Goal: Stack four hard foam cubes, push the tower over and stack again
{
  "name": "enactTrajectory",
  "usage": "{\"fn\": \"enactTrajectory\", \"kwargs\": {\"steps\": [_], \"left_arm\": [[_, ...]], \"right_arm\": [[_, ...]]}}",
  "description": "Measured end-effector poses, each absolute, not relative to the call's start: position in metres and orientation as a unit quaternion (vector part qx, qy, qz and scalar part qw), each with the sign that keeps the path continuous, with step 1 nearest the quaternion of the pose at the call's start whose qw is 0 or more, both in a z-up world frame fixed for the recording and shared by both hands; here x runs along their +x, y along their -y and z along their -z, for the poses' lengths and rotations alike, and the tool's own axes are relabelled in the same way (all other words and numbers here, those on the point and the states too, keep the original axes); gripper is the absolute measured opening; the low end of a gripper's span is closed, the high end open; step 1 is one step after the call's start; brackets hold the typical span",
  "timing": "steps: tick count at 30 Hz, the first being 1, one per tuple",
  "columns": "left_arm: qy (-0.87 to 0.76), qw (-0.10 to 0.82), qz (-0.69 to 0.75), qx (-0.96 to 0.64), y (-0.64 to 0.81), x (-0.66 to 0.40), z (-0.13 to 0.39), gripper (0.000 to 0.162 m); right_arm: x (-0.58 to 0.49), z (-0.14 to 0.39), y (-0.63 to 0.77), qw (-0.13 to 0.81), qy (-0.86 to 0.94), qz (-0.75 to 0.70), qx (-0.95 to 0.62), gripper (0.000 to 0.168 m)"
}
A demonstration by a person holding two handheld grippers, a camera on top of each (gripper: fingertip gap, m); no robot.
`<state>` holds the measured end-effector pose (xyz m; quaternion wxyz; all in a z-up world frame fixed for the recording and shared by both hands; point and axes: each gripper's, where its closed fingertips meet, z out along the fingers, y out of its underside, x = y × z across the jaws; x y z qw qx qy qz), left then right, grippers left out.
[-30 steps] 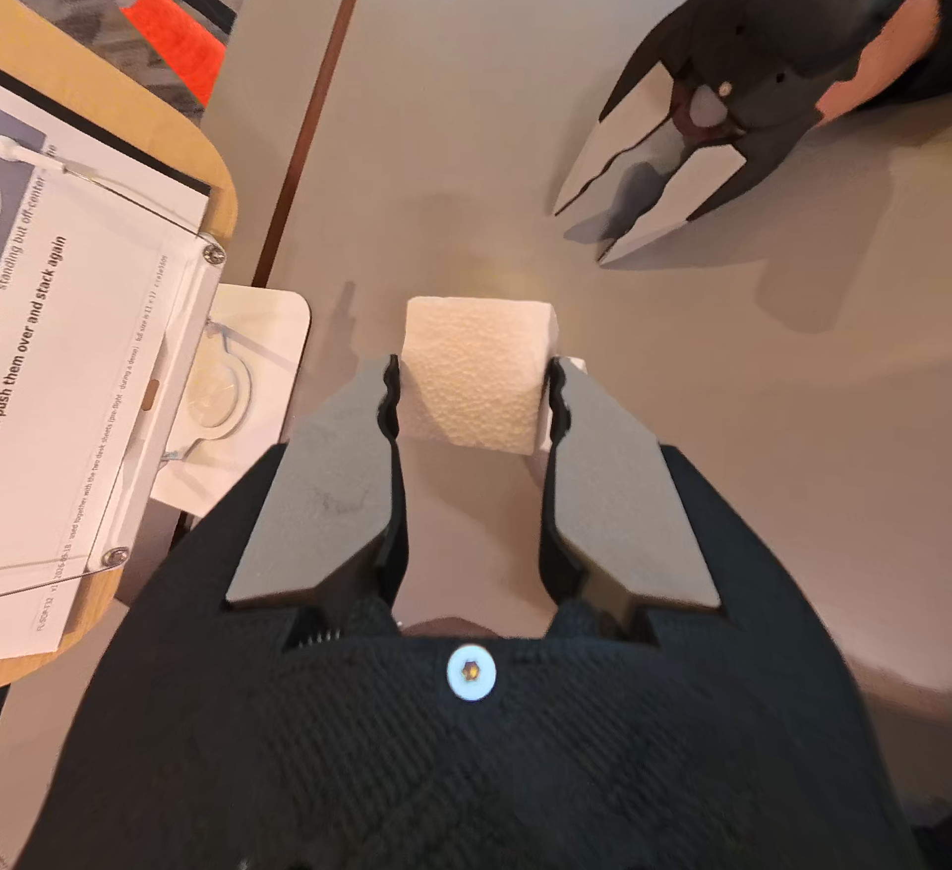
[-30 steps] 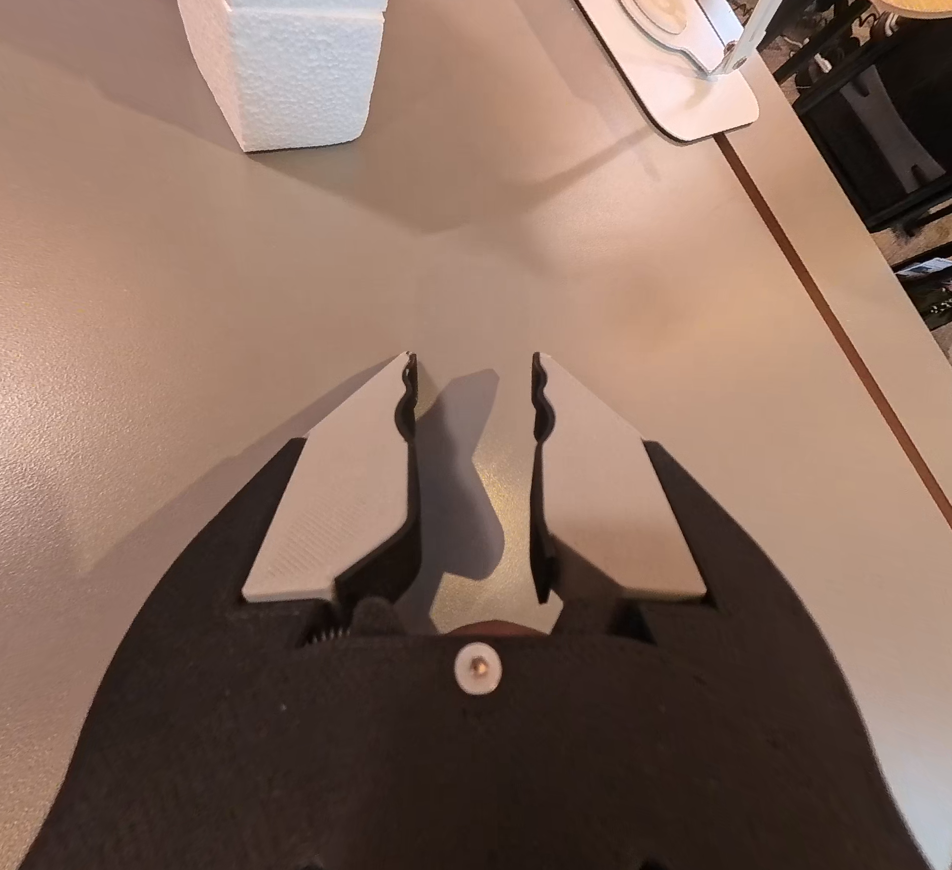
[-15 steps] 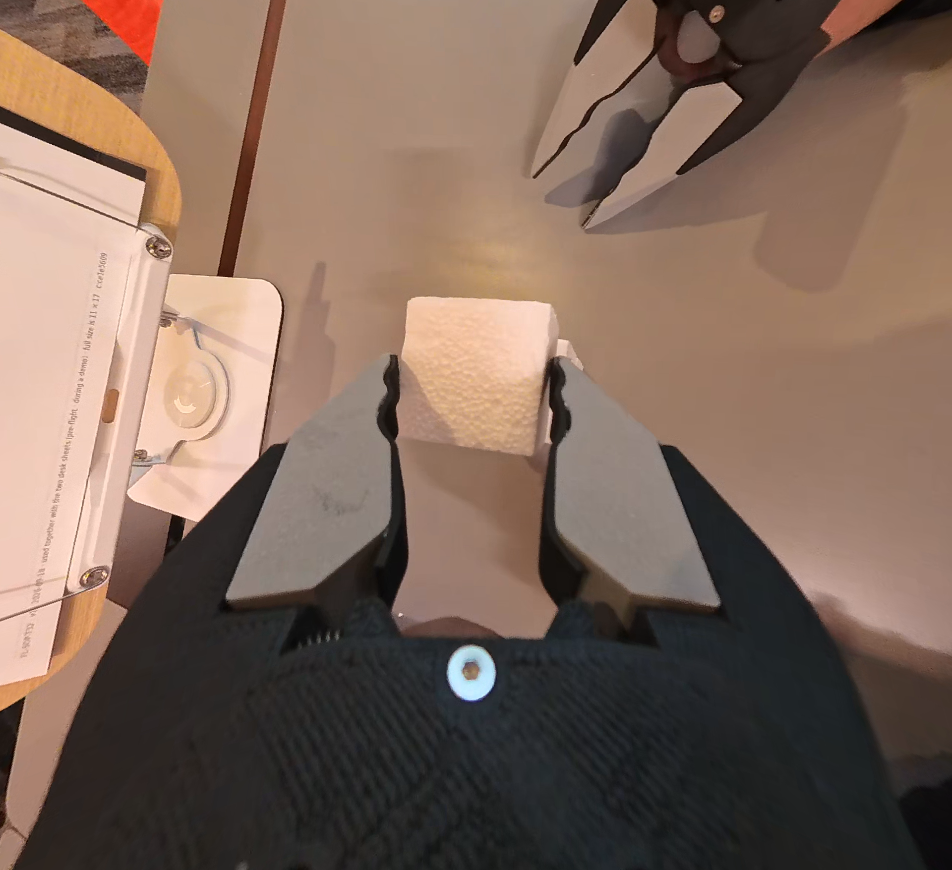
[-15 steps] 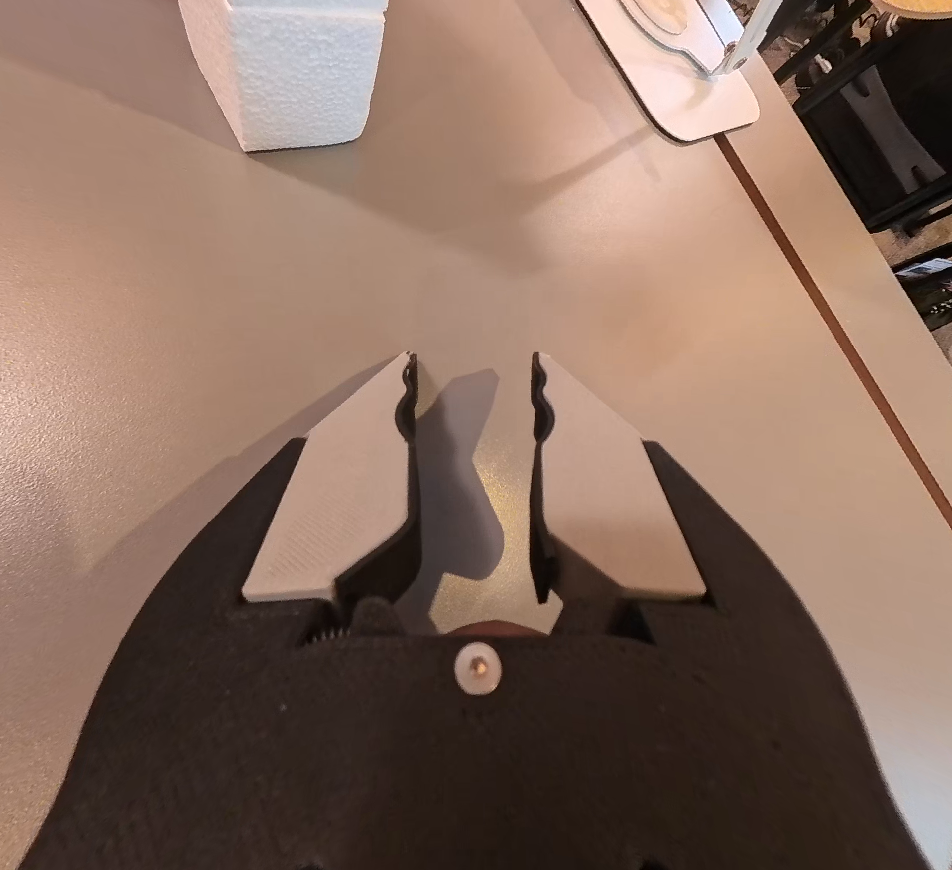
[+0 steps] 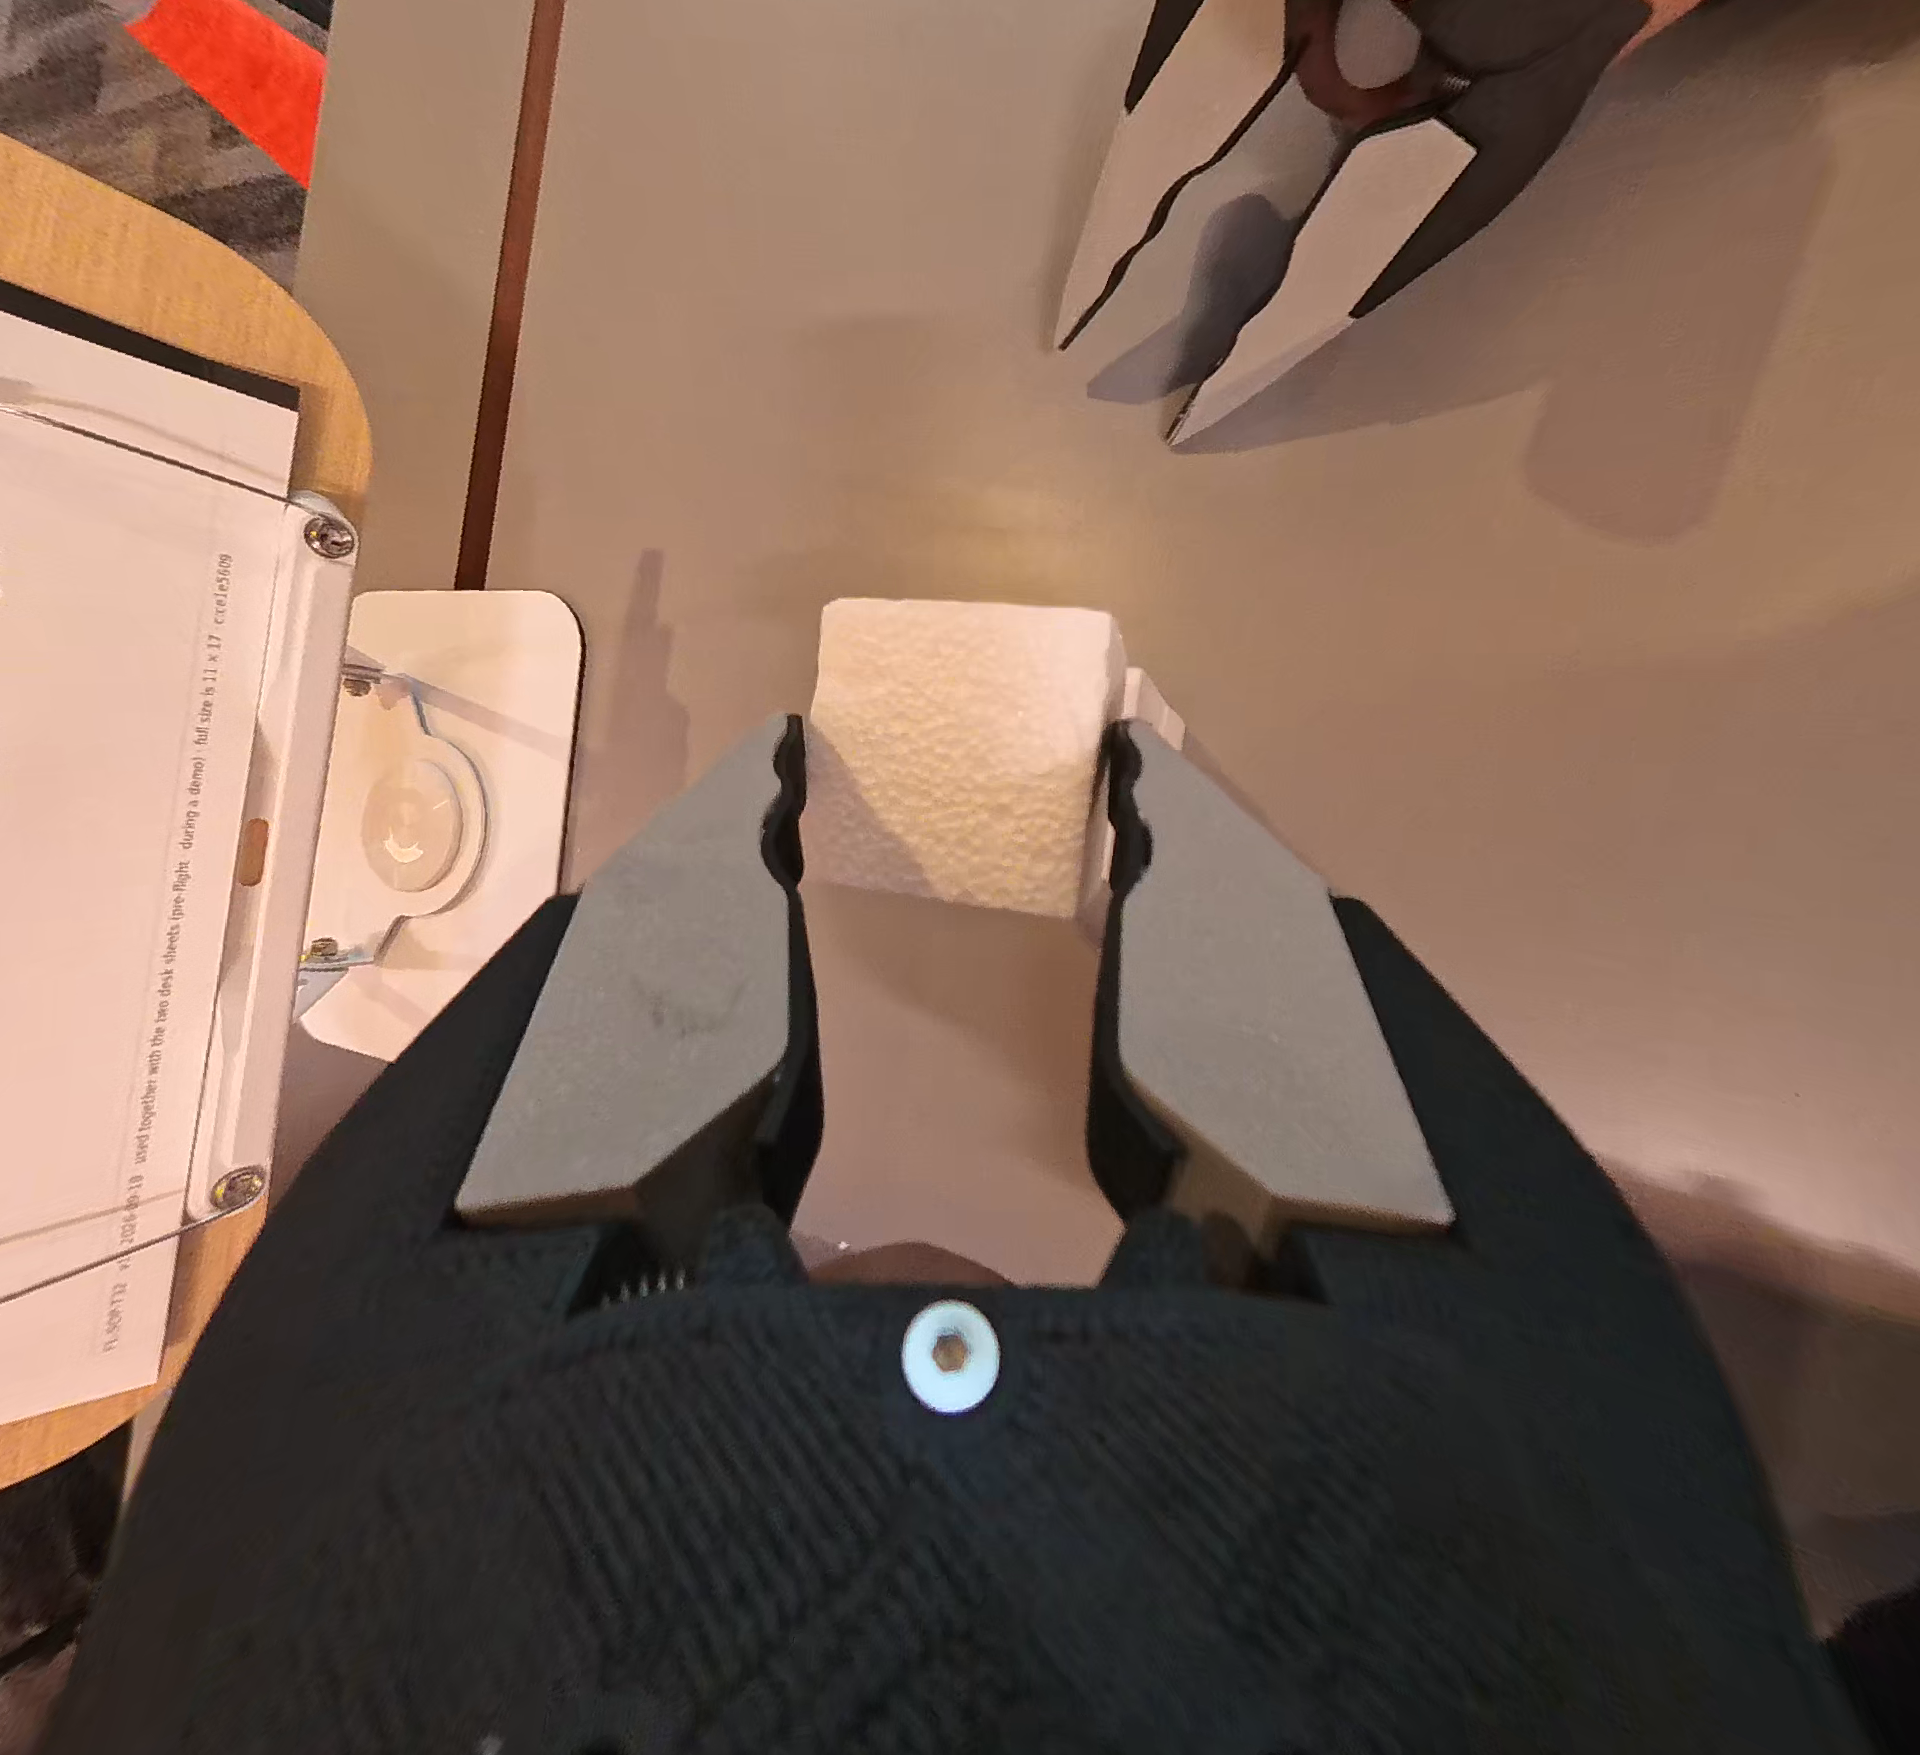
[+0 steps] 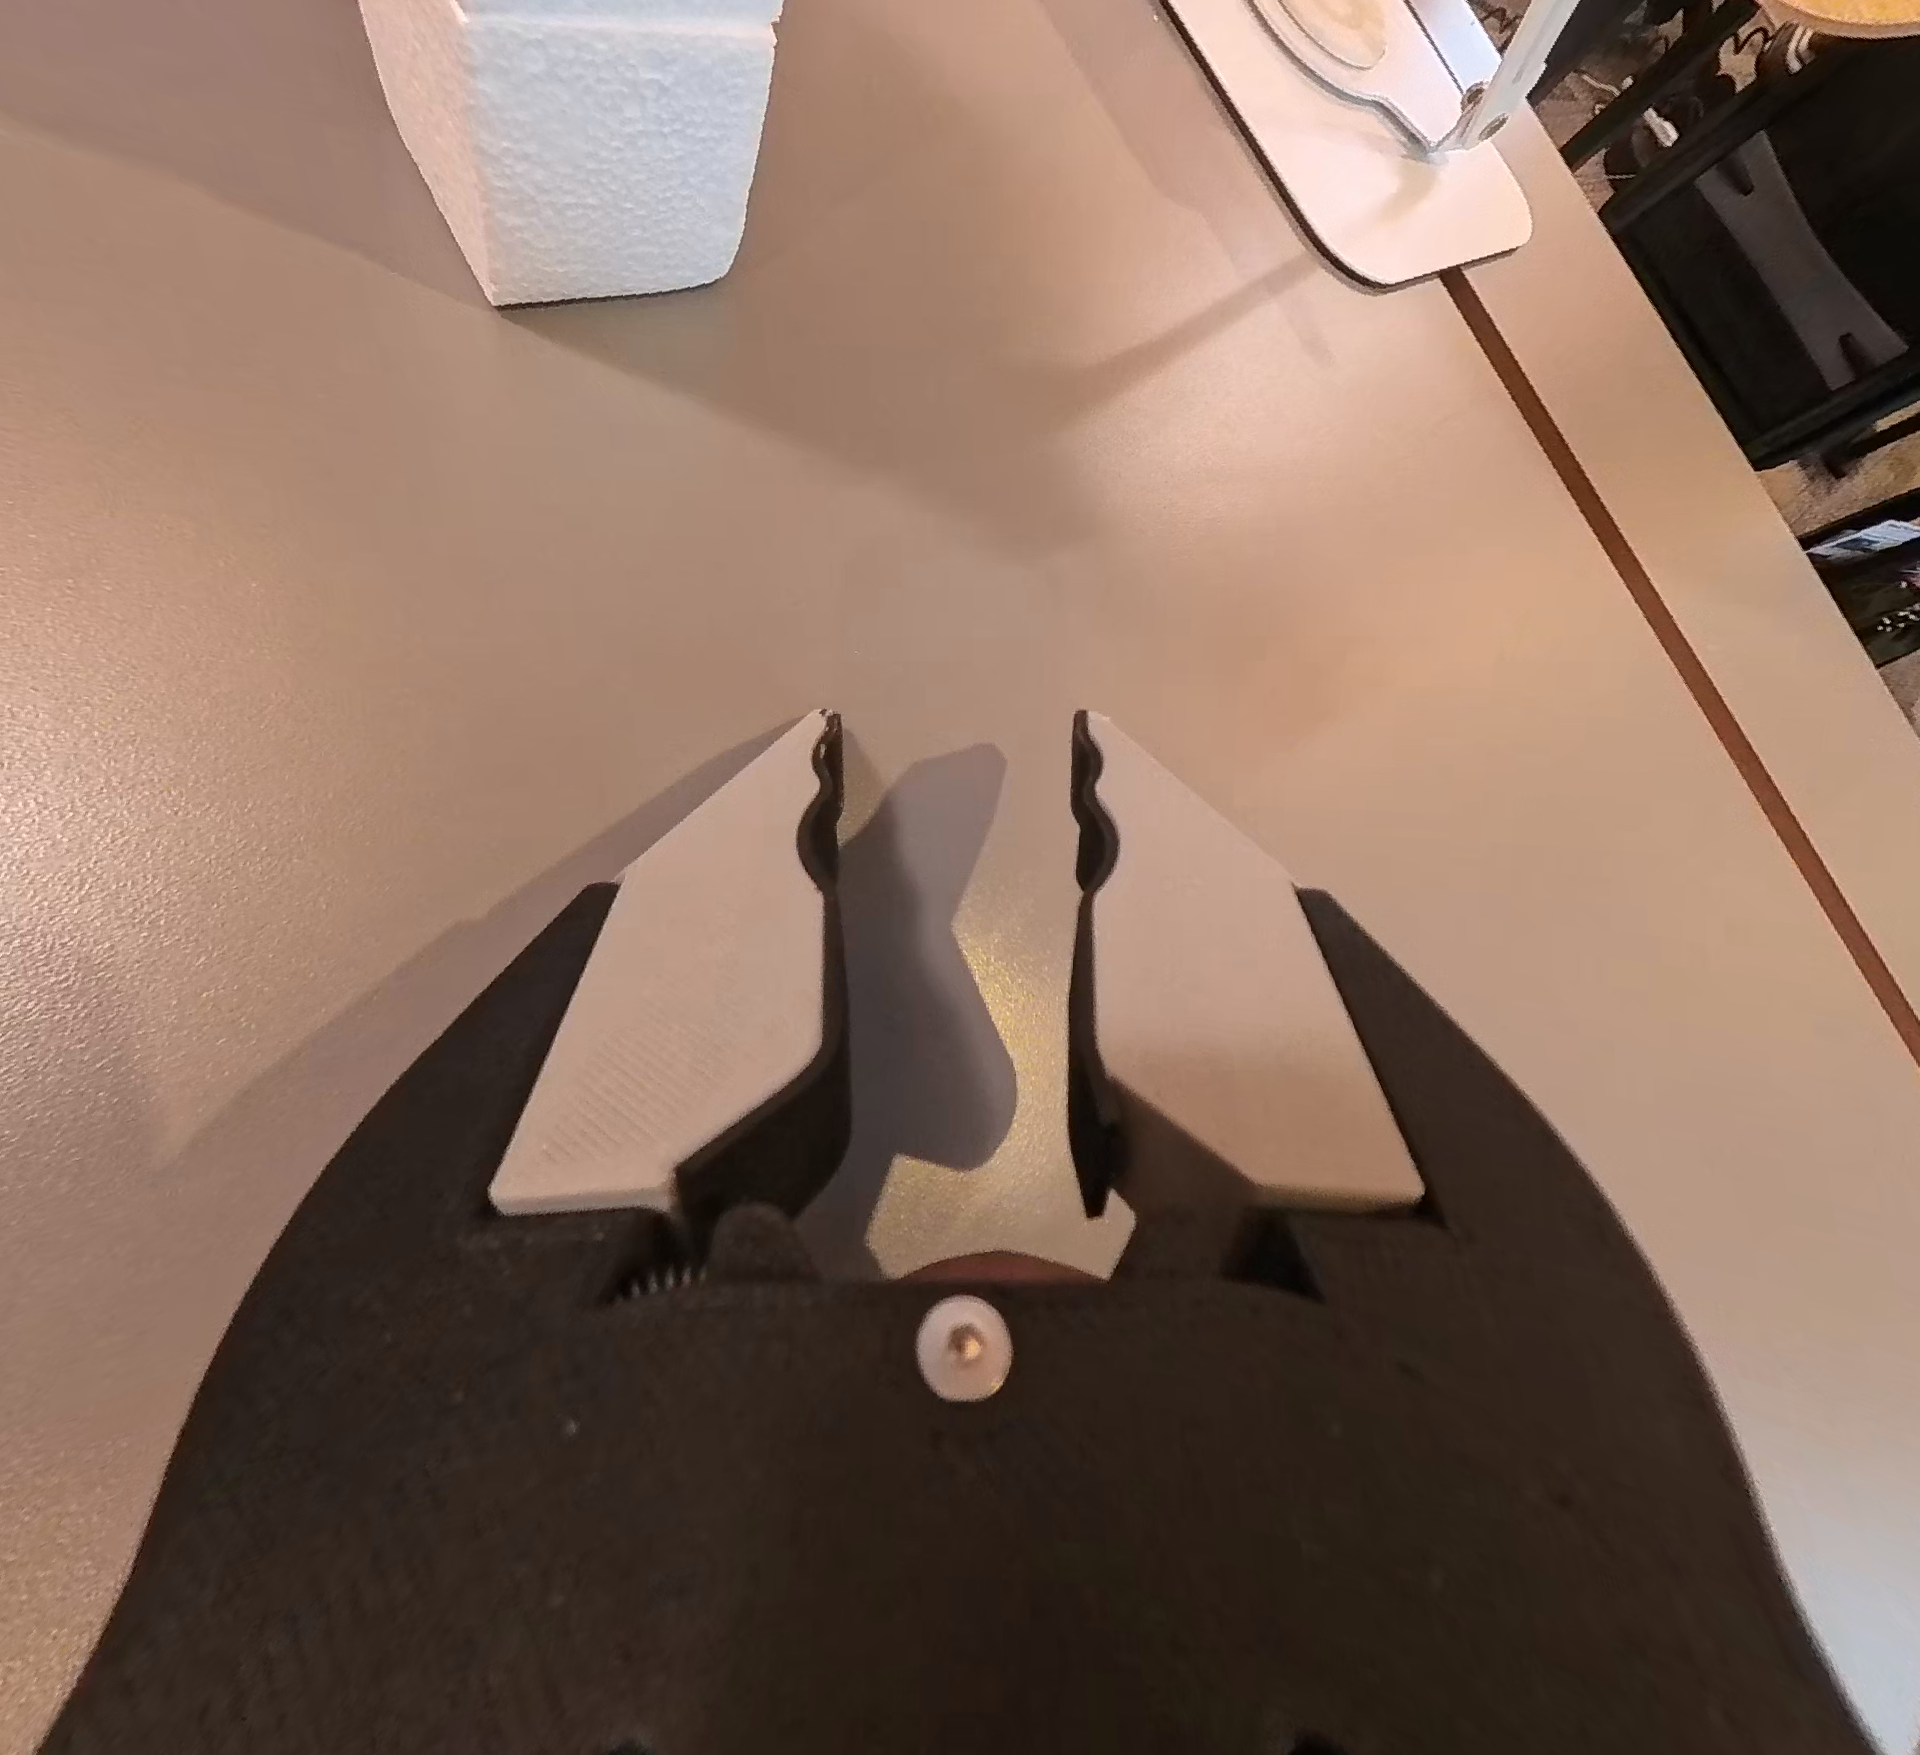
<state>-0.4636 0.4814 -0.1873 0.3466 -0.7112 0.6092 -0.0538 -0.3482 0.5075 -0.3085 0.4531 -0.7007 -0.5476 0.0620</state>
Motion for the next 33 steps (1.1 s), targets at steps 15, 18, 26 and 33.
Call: {"fn": "enactTrajectory", "kwargs": {"steps": [15, 18, 26, 33], "left_arm": [[-0.613, 0.338, 0.05, -0.712, -0.4815, -0.4627, 0.1918, 0.057], [-0.613, 0.336, 0.049, -0.713, -0.4812, -0.463, 0.1926, 0.057], [-0.614, 0.331, 0.048, -0.715, -0.4804, -0.4627, 0.1949, 0.057], [-0.615, 0.329, 0.045, -0.715, -0.4805, -0.4636, 0.1965, 0.057]], "right_arm": [[-0.3482, 0.3085, -0.5076, 0.453, 0.548, -0.062, -0.701, 0.041], [-0.3482, 0.3085, -0.5076, 0.453, 0.547, -0.062, -0.701, 0.041], [-0.3481, 0.3084, -0.5074, 0.453, 0.547, -0.063, -0.701, 0.041], [-0.3482, 0.3084, -0.5073, 0.453, 0.548, -0.063, -0.701, 0.041]]}}
